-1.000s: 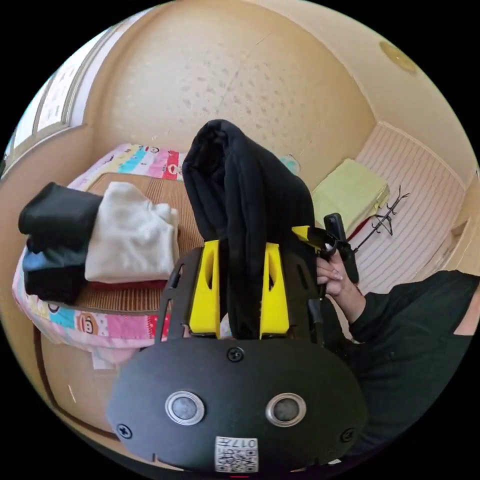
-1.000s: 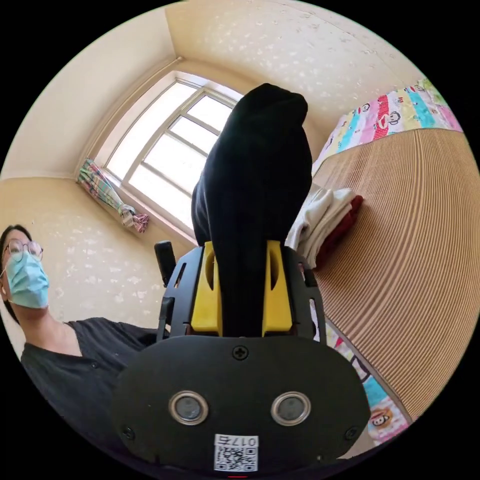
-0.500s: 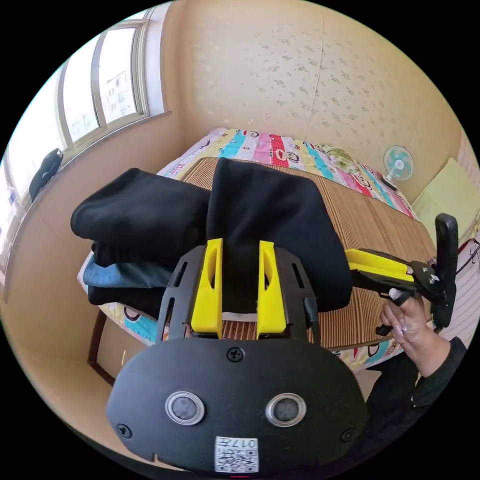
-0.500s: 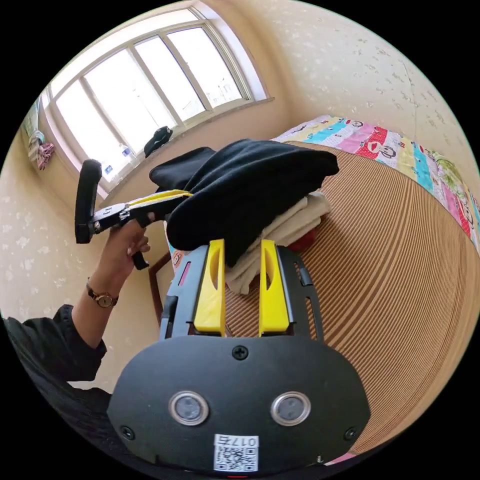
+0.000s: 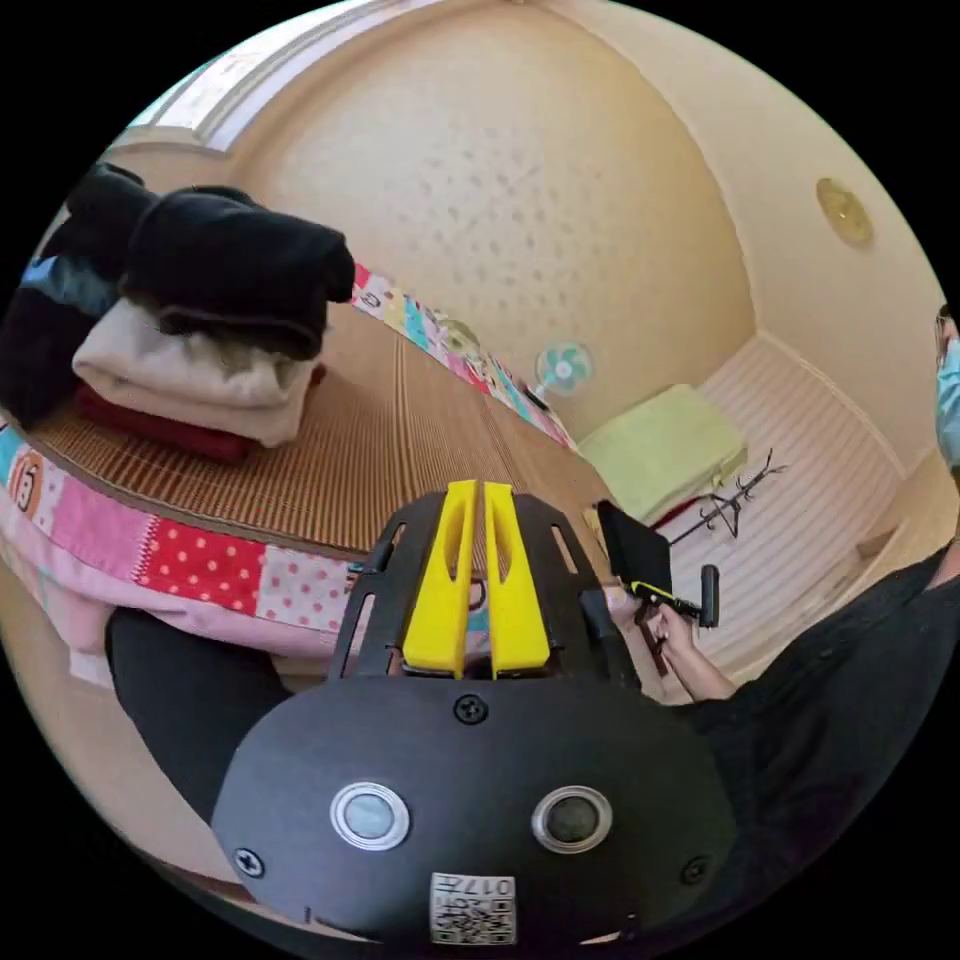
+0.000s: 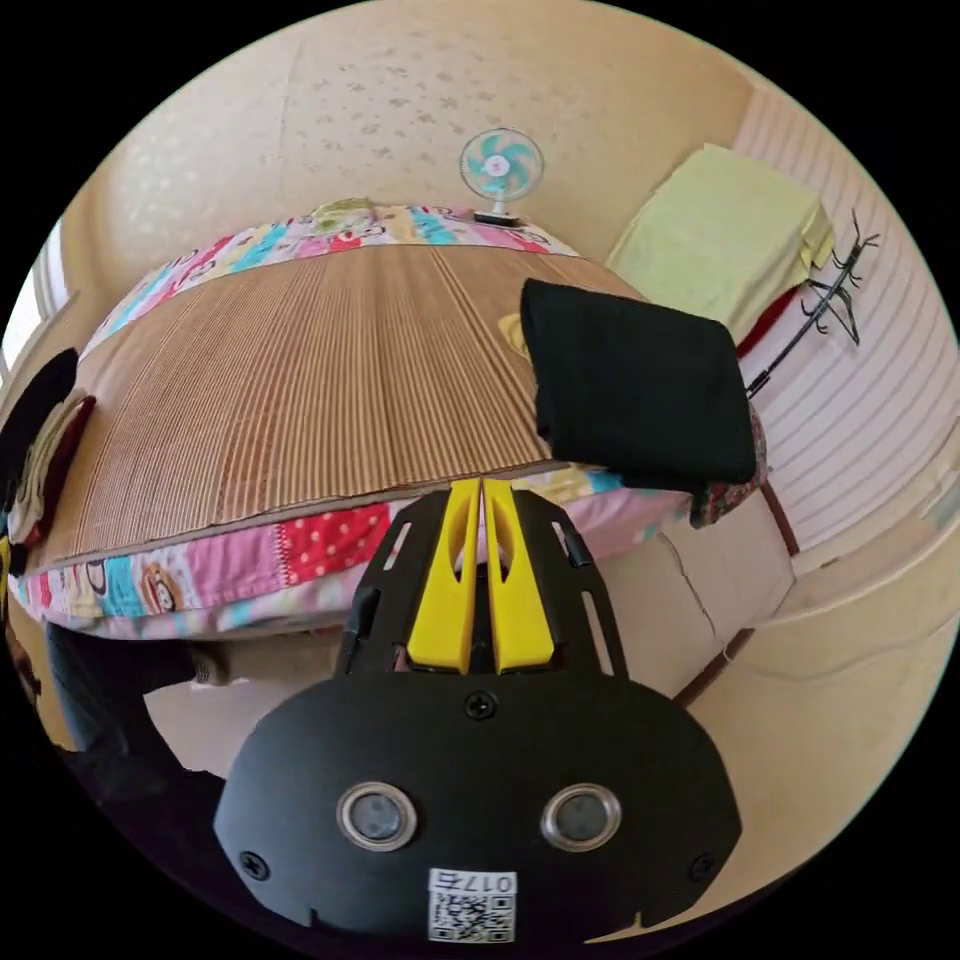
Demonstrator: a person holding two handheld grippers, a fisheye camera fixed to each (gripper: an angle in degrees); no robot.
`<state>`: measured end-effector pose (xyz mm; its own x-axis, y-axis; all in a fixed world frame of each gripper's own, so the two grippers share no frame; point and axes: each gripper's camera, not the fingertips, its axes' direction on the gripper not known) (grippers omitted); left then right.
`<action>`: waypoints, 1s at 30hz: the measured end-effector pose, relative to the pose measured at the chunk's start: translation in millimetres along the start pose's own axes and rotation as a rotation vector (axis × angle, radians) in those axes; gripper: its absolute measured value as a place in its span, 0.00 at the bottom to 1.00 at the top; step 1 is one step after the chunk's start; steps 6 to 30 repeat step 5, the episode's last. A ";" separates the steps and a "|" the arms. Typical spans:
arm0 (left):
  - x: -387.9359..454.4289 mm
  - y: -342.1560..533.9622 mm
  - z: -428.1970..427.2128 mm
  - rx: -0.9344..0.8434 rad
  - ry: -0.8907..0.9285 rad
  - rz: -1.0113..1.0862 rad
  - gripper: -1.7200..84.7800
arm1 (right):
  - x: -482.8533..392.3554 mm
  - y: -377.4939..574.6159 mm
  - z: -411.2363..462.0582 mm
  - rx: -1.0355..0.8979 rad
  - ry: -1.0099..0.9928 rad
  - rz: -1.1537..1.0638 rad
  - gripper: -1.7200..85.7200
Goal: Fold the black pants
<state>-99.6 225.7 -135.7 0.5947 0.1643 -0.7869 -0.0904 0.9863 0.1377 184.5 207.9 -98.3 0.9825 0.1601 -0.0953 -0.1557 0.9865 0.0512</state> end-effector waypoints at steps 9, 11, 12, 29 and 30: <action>89.3 -22.7 39.7 -0.128 -0.132 0.402 0.02 | 116.1 -43.6 13.3 0.129 -0.223 0.248 0.16; 89.3 -22.7 39.7 -0.128 -0.132 0.402 0.02 | 116.1 -43.6 13.3 0.129 -0.223 0.248 0.16; 89.3 -22.7 39.7 -0.128 -0.132 0.402 0.02 | 116.1 -43.6 13.3 0.129 -0.223 0.248 0.16; 89.3 -22.7 39.7 -0.128 -0.132 0.402 0.02 | 116.1 -43.6 13.3 0.129 -0.223 0.248 0.16; 89.3 -22.7 39.7 -0.128 -0.132 0.402 0.02 | 116.1 -43.6 13.3 0.129 -0.223 0.248 0.16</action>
